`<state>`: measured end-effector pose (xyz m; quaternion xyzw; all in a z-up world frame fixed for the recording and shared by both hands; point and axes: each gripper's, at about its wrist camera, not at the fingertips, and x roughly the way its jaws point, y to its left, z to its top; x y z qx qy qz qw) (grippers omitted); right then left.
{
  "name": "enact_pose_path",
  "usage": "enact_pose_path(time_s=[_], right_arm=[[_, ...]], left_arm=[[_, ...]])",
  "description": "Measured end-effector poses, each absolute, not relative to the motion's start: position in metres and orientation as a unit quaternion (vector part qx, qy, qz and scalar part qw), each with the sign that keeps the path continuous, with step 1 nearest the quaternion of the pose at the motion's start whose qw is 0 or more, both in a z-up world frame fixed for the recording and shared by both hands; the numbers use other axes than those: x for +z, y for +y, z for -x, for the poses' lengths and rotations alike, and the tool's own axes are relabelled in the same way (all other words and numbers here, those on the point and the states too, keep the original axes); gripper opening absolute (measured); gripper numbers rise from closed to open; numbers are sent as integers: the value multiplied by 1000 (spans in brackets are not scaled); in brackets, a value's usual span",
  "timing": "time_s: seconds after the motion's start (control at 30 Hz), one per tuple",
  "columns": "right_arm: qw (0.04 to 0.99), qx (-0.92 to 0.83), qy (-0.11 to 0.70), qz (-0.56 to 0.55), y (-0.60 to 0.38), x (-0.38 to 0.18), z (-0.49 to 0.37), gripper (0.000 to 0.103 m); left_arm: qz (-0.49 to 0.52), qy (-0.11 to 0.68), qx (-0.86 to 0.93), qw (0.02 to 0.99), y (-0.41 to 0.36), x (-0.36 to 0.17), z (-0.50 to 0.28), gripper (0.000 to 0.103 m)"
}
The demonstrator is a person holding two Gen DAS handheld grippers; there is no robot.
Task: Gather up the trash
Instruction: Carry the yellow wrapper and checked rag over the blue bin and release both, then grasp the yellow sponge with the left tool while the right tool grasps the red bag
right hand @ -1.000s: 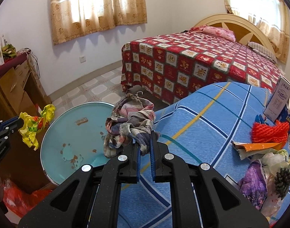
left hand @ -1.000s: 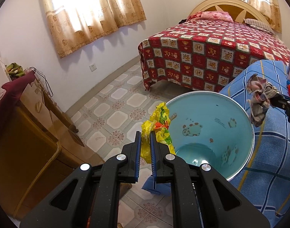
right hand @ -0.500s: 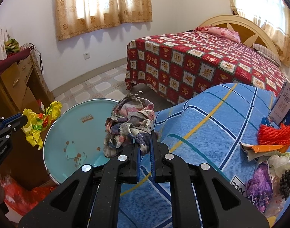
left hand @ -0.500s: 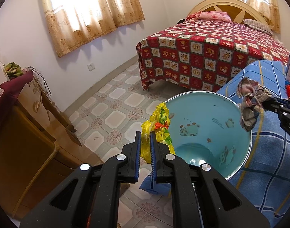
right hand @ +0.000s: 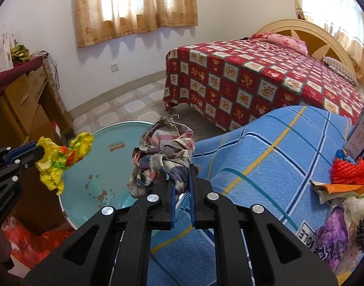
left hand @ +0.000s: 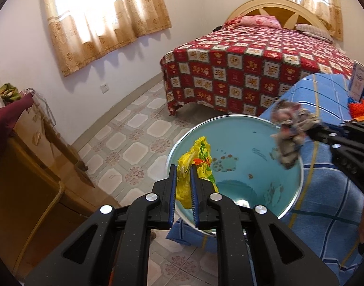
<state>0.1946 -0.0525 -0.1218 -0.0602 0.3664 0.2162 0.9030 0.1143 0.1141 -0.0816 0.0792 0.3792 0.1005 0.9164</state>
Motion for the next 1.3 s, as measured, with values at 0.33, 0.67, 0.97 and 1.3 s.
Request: enact_pose_path(time_s=[0.33,0.67,0.97,1.3], right_arm=[[909,207,360,38,-72,-115,-180,51],[948,92,303,4,-207,-81,-75,61],[945,-17,324,-45,-302,-117,-5,65],[927,35,365,-76,-299,-152,-29,22]], left_arm=[[-75,384,97,915,108,-86,-111,63],[-91,400,20,912,52,-107,-91,65],[-129,410,-6,903,6,-128,-77,66],[-136,411,-22,901,-21,-133,-73,66]])
